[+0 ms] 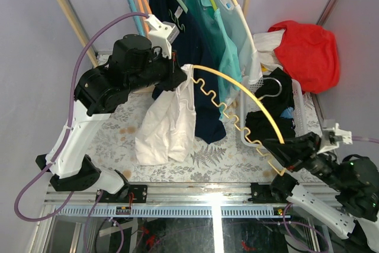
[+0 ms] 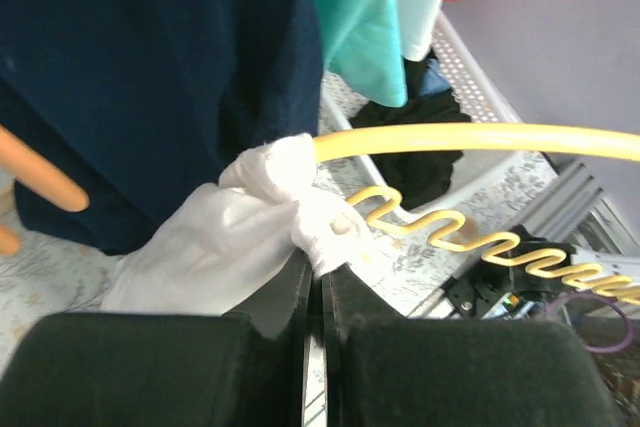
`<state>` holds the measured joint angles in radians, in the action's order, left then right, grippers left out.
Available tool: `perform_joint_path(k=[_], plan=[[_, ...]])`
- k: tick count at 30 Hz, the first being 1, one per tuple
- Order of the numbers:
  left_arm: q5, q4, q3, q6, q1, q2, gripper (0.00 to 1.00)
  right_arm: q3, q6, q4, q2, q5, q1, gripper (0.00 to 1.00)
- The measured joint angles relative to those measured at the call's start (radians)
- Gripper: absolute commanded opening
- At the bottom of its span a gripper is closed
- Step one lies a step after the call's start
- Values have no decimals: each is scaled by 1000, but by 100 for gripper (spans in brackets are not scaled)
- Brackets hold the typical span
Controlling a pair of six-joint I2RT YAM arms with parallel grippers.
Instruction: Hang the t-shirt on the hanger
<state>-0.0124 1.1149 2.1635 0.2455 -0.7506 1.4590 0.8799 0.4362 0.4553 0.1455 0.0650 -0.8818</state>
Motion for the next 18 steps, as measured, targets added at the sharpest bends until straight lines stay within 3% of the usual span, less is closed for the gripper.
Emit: perform_joint_path(k=[10, 18], plan=[[-129, -28, 0, 27, 0, 0, 0, 71, -11, 134, -129, 3, 0, 0], [-132, -26, -37, 30, 0, -25, 0, 1, 43, 138, -136, 35, 2, 0]])
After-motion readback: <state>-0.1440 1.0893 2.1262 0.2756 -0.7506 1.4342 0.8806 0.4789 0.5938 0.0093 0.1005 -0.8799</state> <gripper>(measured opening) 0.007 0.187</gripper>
